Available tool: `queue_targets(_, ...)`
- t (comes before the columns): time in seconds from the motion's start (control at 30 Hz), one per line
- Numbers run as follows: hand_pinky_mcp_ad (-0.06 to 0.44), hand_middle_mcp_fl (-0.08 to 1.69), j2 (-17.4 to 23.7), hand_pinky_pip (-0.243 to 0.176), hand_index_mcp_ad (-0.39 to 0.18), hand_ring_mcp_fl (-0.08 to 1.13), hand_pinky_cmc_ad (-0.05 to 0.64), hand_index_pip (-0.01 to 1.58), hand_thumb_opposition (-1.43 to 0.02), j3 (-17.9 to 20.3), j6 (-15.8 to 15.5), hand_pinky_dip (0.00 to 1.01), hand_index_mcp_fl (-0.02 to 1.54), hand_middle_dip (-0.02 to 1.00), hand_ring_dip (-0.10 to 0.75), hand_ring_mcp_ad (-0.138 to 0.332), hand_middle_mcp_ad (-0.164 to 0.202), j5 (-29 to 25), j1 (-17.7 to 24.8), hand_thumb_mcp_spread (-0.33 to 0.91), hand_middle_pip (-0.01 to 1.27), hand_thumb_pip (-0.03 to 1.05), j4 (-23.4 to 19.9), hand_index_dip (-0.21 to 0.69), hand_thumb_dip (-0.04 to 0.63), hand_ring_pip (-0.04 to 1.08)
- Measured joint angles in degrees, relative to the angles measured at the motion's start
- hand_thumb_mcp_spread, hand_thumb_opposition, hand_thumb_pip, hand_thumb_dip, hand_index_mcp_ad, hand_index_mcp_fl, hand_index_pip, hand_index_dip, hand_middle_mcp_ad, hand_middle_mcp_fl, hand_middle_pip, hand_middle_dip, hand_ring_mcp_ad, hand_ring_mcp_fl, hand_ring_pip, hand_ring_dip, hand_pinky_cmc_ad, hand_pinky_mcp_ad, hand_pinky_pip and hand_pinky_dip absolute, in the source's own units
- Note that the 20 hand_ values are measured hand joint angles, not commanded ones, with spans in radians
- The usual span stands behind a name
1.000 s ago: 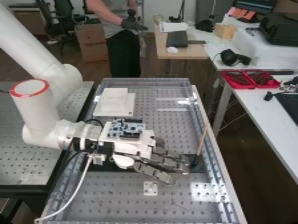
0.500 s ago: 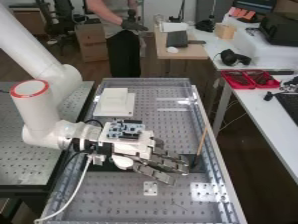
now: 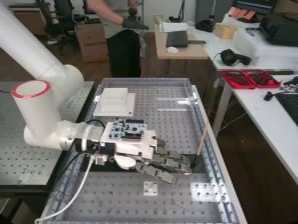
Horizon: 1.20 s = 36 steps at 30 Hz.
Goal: Grab the pcb board and place it in the clear container
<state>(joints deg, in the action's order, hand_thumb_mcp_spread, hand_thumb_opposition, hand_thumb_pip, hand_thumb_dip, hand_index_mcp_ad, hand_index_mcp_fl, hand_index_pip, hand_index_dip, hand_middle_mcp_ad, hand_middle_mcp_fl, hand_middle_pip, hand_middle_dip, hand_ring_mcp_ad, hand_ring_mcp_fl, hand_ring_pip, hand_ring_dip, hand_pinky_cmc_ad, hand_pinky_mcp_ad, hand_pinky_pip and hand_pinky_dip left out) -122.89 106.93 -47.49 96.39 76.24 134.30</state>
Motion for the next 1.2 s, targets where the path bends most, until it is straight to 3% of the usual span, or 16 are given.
queue_targets(0.43,0.197,0.13,2.5,-0.042,-0.298,0.03,0.333,1.21,-0.91,0.4,0.3,0.18,0.61,0.17,0.038,0.106,0.044,-0.4,0.2,0.75,0.15,0.43,0.3,0.391,0.298,0.11)
queue_targets(0.73,0.194,0.13,7.0,-0.042,-0.279,0.05,0.333,1.19,-0.93,2.4,0.8,0.18,0.65,0.17,0.038,0.106,0.042,0.1,1.0,0.76,0.15,0.43,-0.9,0.394,0.3,0.11)
queue_targets(1.2,0.197,0.17,16.6,-0.042,-0.274,0.05,0.333,1.13,-0.94,5.9,2.2,0.18,0.69,0.17,0.038,0.113,0.042,1.2,8.3,0.75,0.15,0.43,-3.3,0.414,0.3,0.11)
